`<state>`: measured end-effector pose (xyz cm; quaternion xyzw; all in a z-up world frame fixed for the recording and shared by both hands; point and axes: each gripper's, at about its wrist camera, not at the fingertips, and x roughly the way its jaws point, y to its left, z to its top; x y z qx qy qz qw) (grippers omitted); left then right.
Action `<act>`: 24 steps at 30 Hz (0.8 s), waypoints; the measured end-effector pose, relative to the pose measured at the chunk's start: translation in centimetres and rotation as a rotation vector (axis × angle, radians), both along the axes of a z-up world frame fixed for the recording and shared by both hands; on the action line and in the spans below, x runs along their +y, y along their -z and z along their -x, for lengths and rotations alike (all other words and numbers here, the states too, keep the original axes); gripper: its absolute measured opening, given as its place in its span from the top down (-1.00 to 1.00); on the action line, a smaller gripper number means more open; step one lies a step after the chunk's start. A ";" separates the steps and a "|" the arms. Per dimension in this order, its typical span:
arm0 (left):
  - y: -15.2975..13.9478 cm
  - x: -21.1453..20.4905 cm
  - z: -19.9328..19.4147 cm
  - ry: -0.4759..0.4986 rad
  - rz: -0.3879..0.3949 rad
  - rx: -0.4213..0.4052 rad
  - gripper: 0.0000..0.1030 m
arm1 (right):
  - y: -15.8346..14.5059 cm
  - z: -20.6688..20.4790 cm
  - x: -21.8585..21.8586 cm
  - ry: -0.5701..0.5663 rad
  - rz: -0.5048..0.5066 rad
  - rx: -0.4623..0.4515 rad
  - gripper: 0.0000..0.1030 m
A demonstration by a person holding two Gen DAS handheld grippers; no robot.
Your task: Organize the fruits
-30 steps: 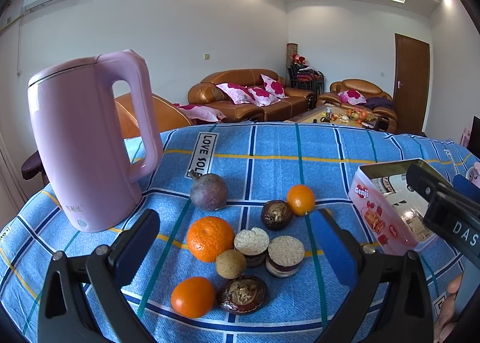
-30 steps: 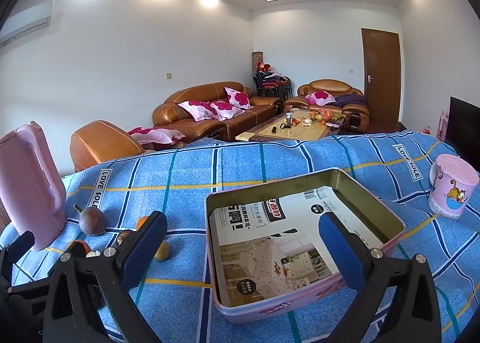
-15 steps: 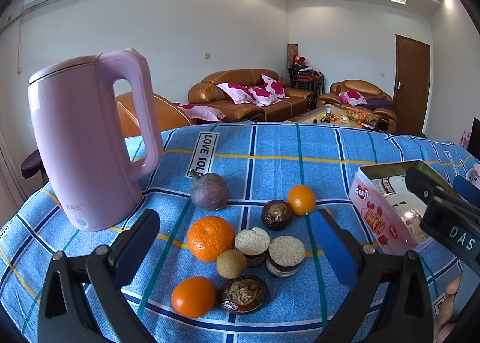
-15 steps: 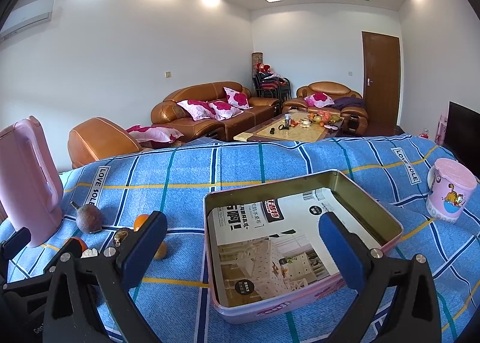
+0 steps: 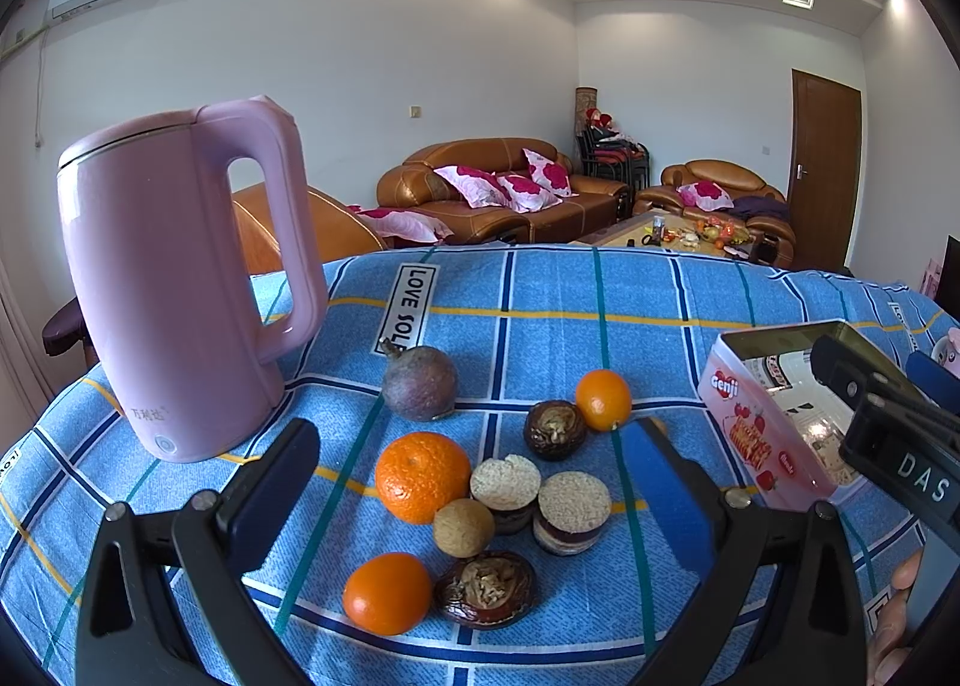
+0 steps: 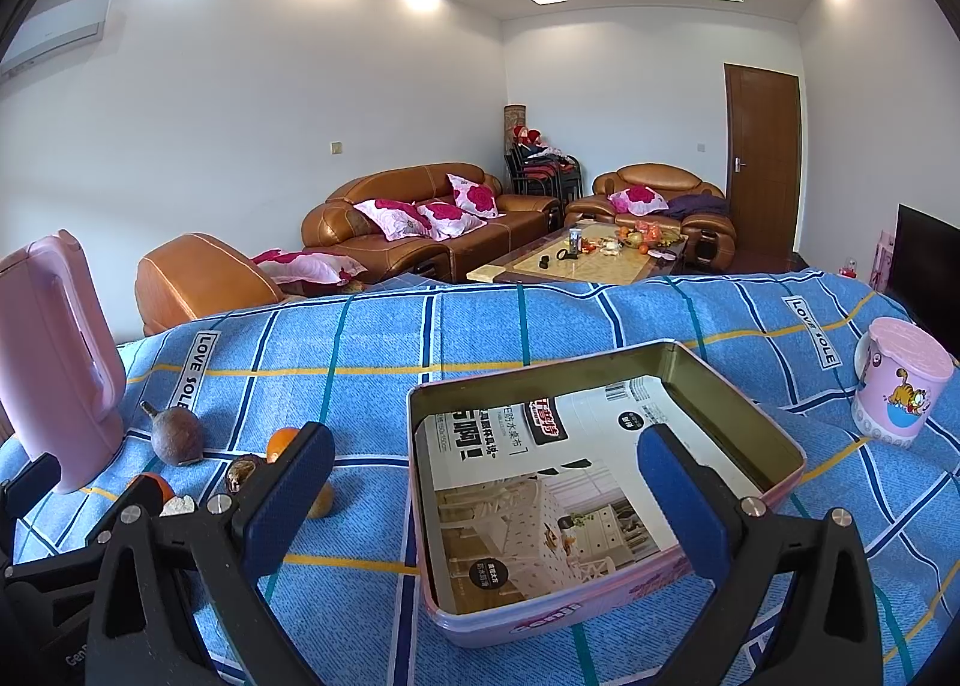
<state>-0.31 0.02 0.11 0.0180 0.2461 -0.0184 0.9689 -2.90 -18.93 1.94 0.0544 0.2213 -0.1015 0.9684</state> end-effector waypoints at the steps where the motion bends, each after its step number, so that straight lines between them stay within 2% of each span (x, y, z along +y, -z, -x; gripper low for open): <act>1: 0.0 0.0 0.0 0.000 0.000 0.001 -1.00 | 0.0 0.0 0.0 0.000 0.000 0.000 -0.98; 24: 0.0 0.1 0.0 0.000 -0.011 -0.003 -1.00 | 0.0 0.0 0.0 -0.001 0.003 0.000 -0.98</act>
